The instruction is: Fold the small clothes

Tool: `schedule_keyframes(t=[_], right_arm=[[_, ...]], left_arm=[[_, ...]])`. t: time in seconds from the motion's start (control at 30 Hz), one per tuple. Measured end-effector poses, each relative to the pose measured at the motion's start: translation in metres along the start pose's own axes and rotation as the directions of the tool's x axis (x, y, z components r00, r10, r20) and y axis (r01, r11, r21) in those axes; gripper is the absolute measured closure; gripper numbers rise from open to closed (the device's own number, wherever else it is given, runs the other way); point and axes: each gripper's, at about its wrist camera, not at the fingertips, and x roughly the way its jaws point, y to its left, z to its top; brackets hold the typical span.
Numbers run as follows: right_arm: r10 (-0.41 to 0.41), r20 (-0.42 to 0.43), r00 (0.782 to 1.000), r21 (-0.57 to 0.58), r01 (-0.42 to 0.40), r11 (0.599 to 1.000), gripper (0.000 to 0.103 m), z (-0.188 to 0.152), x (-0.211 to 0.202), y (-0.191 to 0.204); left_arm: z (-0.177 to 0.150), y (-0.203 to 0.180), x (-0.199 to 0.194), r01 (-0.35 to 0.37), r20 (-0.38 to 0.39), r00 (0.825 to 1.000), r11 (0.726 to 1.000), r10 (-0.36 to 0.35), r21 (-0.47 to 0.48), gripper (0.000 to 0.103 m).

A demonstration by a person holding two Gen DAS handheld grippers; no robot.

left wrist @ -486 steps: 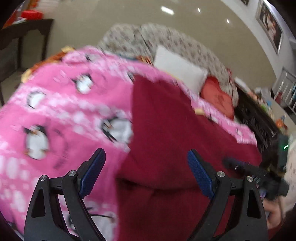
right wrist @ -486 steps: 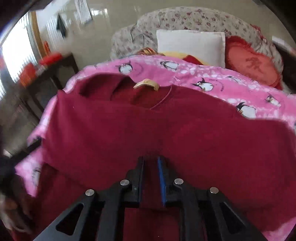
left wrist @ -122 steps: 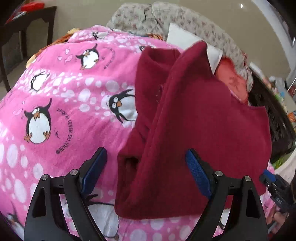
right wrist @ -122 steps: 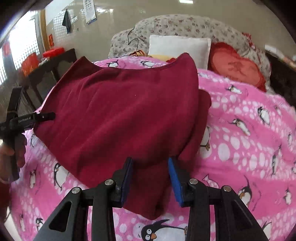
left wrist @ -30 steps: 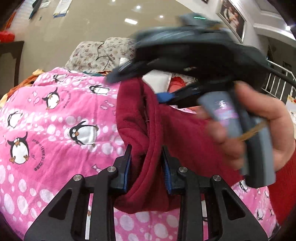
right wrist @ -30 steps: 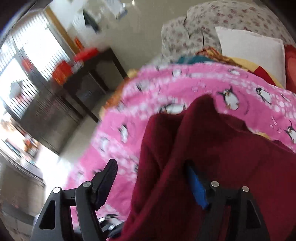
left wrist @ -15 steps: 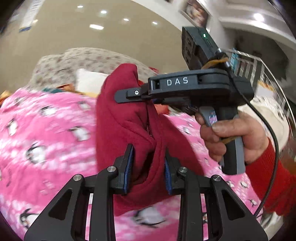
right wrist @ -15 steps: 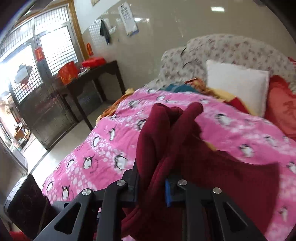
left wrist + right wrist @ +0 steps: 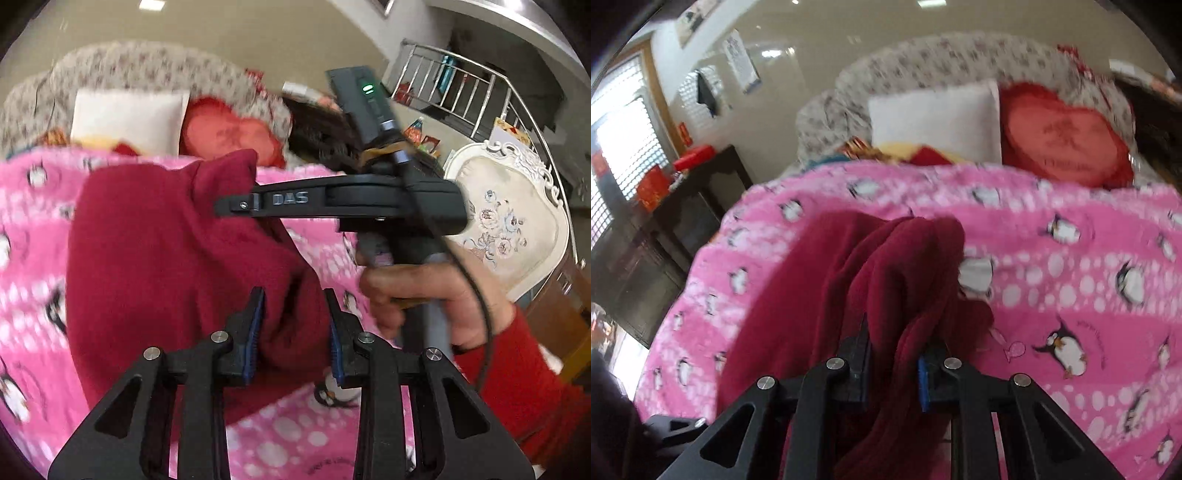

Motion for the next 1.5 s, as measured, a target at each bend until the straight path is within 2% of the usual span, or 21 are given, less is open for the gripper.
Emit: schedule_keyframes(t=[0.1,0.17,0.23,0.33,0.43,0.5,0.53,0.57,0.63,0.67,0.7,0.87,0.97,1.07,1.13,1.2,1.23,1.27,1.3,1.4,1.5], right_arm=[[0.060,0.009,0.998,0.052,-0.060,0.997,0.083,0.004,-0.002,-0.012],[0.076,0.011,0.997,0.067,-0.077,0.995,0.079,0.002,-0.011,-0.014],[0.103,0.031,0.994,0.067,-0.104,0.992,0.074,-0.001,-0.023,-0.010],[0.118,0.059,0.991,0.072,-0.122,0.990,0.061,-0.001,-0.031,-0.008],[0.135,0.067,0.989,0.120,-0.142,0.983,0.061,0.005,-0.024,-0.010],[0.175,0.085,0.981,0.128,-0.185,0.974,0.061,0.010,-0.019,-0.010],[0.150,0.085,0.985,0.110,-0.159,0.981,0.063,0.013,-0.015,-0.006],[0.101,0.082,0.992,0.080,-0.107,0.991,0.073,0.016,-0.013,-0.002],[-0.037,0.070,0.997,-0.008,0.038,0.999,0.075,0.020,-0.007,0.007],[-0.143,0.057,0.988,-0.066,0.146,0.987,0.076,0.019,-0.001,0.011],[-0.168,0.043,0.985,-0.079,0.171,0.982,0.076,0.017,0.002,0.010],[0.018,0.066,0.998,0.075,-0.023,0.997,0.075,-0.002,-0.041,-0.011],[0.130,0.105,0.986,0.016,-0.132,0.991,0.066,-0.027,-0.088,0.008],[0.220,0.078,0.972,-0.064,-0.215,0.975,0.058,-0.053,-0.112,0.037],[0.291,0.023,0.956,-0.087,-0.288,0.954,0.058,-0.069,-0.109,0.053],[0.296,-0.033,0.954,-0.085,-0.298,0.951,0.058,-0.084,-0.091,0.064],[0.250,-0.055,0.967,-0.093,-0.254,0.963,0.066,-0.090,-0.081,0.065],[0.182,-0.054,0.982,-0.108,-0.187,0.976,0.083,-0.097,-0.073,0.064],[0.167,-0.042,0.985,-0.110,-0.170,0.979,0.087,-0.101,-0.072,0.062],[0.243,0.008,0.970,0.006,-0.243,0.970,0.091,-0.120,-0.078,0.036],[0.176,-0.032,0.984,0.071,-0.174,0.982,0.091,-0.133,-0.061,0.012]], left_arm=[[-0.005,-0.010,-0.026,-0.041,0.007,0.999,0.998,0.041,0.054,0.066],[-0.008,-0.012,-0.045,-0.063,0.016,0.998,0.995,0.062,0.081,0.048],[-0.013,-0.010,-0.062,-0.117,0.051,0.992,0.988,0.113,0.100,0.042],[-0.019,0.000,-0.080,-0.190,0.080,0.980,0.974,0.182,0.119,0.042],[-0.026,0.016,-0.079,-0.279,0.075,0.959,0.957,0.273,0.085,0.042],[-0.030,0.026,-0.068,-0.295,0.049,0.955,0.954,0.293,0.054,0.042],[-0.032,0.030,-0.061,-0.291,0.034,0.957,0.956,0.289,0.042,0.042],[-0.035,0.034,-0.053,-0.290,0.015,0.957,0.957,0.289,0.034,0.042],[-0.038,0.038,-0.039,-0.290,-0.015,0.957,0.956,0.291,0.029,0.042],[-0.041,0.039,-0.033,-0.290,-0.024,0.957,0.957,0.290,0.030,0.042],[-0.043,0.038,-0.028,-0.293,-0.028,0.955,0.955,0.294,0.034,0.042],[-0.051,0.032,-0.023,-0.315,-0.040,0.947,0.945,0.319,0.088,0.042],[-0.053,0.033,-0.033,-0.306,-0.058,0.948,0.947,0.313,0.099,0.042],[-0.058,0.038,-0.038,-0.329,-0.070,0.939,0.937,0.338,0.113,0.042],[-0.061,0.045,-0.038,-0.331,-0.090,0.936,0.939,0.339,0.092,0.042],[-0.065,0.051,-0.038,-0.334,-0.110,0.935,0.942,0.337,0.046,0.042],[-0.066,0.054,-0.041,-0.334,-0.114,0.935,0.942,0.334,0.022,0.042],[-0.067,0.055,-0.043,-0.333,-0.113,0.937,0.943,0.332,0.007,0.042],[-0.067,0.054,-0.047,-0.333,-0.107,0.938,0.943,0.330,-0.004,0.042],[-0.066,0.051,-0.062,-0.331,-0.076,0.941,0.944,0.329,-0.016,0.042],[-0.060,0.049,-0.072,-0.309,-0.043,0.951,0.950,0.307,-0.039,0.041]])
